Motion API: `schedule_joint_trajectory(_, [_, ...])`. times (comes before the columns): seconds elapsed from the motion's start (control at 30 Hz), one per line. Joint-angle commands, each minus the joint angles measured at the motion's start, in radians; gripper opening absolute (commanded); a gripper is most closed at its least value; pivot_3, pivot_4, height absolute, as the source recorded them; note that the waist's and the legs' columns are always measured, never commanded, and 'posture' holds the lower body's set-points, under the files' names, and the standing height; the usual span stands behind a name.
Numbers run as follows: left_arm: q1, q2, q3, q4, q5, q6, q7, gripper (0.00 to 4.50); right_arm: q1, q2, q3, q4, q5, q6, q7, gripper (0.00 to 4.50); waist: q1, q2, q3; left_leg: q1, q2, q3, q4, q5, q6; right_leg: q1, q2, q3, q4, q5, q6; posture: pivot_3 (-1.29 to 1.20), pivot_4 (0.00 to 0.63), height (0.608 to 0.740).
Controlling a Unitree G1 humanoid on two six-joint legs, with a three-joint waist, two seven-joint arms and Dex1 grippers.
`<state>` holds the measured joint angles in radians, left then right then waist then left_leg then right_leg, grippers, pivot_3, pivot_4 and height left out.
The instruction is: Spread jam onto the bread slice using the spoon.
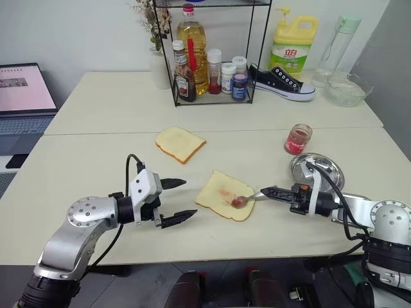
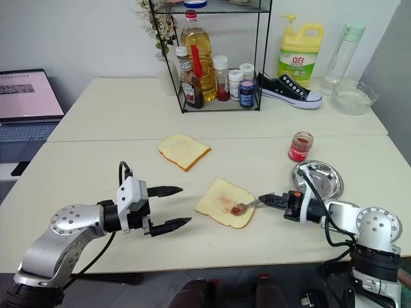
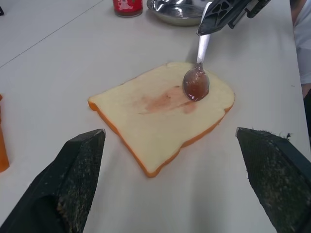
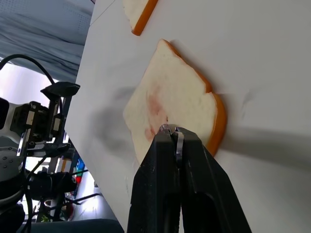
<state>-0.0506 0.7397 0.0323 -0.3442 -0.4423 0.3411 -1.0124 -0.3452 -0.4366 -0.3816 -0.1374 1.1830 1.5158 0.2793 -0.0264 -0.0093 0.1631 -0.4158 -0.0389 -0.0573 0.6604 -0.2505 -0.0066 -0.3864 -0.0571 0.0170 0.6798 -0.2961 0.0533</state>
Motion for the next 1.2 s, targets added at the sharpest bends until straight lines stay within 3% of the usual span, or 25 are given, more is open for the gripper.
schedule_joint_trajectory(0.03, [-0.002, 0.005, 0.014, -0.031, -0.002, -0.010, 0.006, 4.50, -0.048, 0.016, -0.053, 0.032, 0.069, 0.002, -0.011, 0.02, 0.000, 0.000, 0.000, 0.000, 0.000, 0.000, 0.000, 0.000, 0.000, 0.000, 0.000, 0.000, 0.000, 0.000, 0.000, 0.00, 0.150, 0.740])
schedule_joint_trajectory(0.2, [-0.006, 0.004, 0.012, -0.032, -0.001, -0.010, 0.008, 4.50, -0.129, 0.110, -0.074, 0.118, 0.092, -0.050, -0.088, 0.02, -0.002, 0.000, 0.000, 0.000, 0.001, 0.000, 0.000, 0.000, 0.000, 0.000, 0.001, 0.000, 0.000, 0.000, 0.000, 0.00, 0.150, 0.740])
schedule_joint_trajectory(0.4, [-0.015, 0.007, 0.009, -0.030, -0.001, -0.006, 0.006, 4.50, -0.165, 0.182, 0.001, 0.172, 0.027, -0.102, -0.101, 0.02, -0.002, 0.000, 0.000, 0.000, 0.000, 0.000, 0.000, 0.000, 0.000, -0.001, 0.001, 0.000, 0.000, 0.000, 0.000, 0.00, 0.150, 0.740])
schedule_joint_trajectory(0.7, [-0.002, 0.013, 0.018, -0.037, 0.000, -0.008, 0.007, 4.50, -0.069, 0.094, 0.052, 0.112, 0.024, -0.040, -0.034, 0.02, -0.002, 0.000, 0.000, 0.000, 0.000, 0.000, 0.000, 0.000, 0.000, -0.001, 0.000, 0.000, 0.000, 0.000, 0.000, 0.00, 0.150, 0.740])
schedule_joint_trajectory(1.0, [-0.009, 0.004, 0.007, -0.027, 0.002, -0.013, 0.005, 4.50, 0.028, -0.054, 0.000, 0.046, 0.100, 0.046, 0.026, 0.02, 0.000, 0.000, 0.000, 0.000, 0.000, 0.000, 0.000, 0.000, 0.000, 0.000, 0.000, 0.000, 0.000, 0.000, 0.000, 0.00, 0.150, 0.740])
schedule_joint_trajectory(1.2, [-0.023, -0.004, -0.001, -0.017, 0.005, -0.013, 0.007, 4.50, 0.009, -0.061, -0.023, 0.059, 0.132, 0.024, 0.011, 0.02, 0.000, 0.000, 0.000, 0.000, 0.000, 0.000, 0.000, 0.000, 0.000, 0.000, 0.000, 0.000, 0.000, 0.000, 0.000, 0.00, 0.150, 0.740])
